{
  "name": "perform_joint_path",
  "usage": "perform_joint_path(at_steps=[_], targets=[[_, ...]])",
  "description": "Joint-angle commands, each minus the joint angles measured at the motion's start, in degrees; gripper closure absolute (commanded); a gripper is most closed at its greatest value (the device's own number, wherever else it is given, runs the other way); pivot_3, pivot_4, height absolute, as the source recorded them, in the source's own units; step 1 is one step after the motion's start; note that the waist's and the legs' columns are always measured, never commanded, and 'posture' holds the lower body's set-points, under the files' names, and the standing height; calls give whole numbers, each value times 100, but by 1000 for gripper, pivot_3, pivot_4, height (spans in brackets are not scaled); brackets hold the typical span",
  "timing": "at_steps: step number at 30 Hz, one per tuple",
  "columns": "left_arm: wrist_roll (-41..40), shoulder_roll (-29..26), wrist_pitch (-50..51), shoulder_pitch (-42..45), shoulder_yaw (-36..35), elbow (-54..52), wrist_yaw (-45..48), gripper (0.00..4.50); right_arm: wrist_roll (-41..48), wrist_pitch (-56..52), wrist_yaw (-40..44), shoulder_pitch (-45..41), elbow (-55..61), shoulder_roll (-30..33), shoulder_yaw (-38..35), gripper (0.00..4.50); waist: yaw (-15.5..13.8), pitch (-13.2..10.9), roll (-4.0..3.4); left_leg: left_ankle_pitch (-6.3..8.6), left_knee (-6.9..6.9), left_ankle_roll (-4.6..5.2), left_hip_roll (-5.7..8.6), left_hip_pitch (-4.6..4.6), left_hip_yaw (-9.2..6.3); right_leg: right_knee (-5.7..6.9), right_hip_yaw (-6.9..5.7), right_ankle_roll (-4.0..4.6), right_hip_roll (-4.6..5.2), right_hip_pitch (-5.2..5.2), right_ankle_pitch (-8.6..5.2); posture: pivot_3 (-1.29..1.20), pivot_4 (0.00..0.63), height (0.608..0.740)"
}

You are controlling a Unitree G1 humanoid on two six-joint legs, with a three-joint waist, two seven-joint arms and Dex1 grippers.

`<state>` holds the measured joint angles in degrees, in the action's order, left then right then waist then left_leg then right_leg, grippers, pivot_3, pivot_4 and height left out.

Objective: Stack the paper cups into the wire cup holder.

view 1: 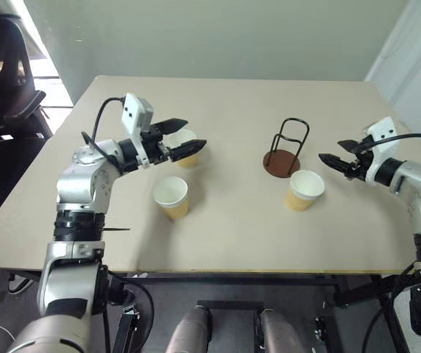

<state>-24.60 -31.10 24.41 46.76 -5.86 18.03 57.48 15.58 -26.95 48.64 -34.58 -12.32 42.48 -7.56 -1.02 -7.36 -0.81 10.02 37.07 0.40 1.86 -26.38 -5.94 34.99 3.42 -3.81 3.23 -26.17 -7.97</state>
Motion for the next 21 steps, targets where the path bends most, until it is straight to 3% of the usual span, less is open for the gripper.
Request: perform_joint_path(at_steps=[1,11,21], targets=[[17,37,-179,264,14,72,77,25,147,-75,317,-110,338,113,84,1183,0,0,0,-2,0,1,0,-1,0,-1,0,-1,0,0,1,0,150,740],[72,62,-330,395,91,281,145,25,-511,655,106,-1212,-1235,-220,565,1183,15,0,0,-8,0,9,0,3,-2,-1,2,-6,0,0,5,0,150,740],[101,-11,-318,363,21,221,94,25,-732,1118,334,-1639,-1973,-458,803,1183,0,0,0,-3,-1,7,0,-2,-2,-4,-1,-3,1,-1,4,0,150,740]])
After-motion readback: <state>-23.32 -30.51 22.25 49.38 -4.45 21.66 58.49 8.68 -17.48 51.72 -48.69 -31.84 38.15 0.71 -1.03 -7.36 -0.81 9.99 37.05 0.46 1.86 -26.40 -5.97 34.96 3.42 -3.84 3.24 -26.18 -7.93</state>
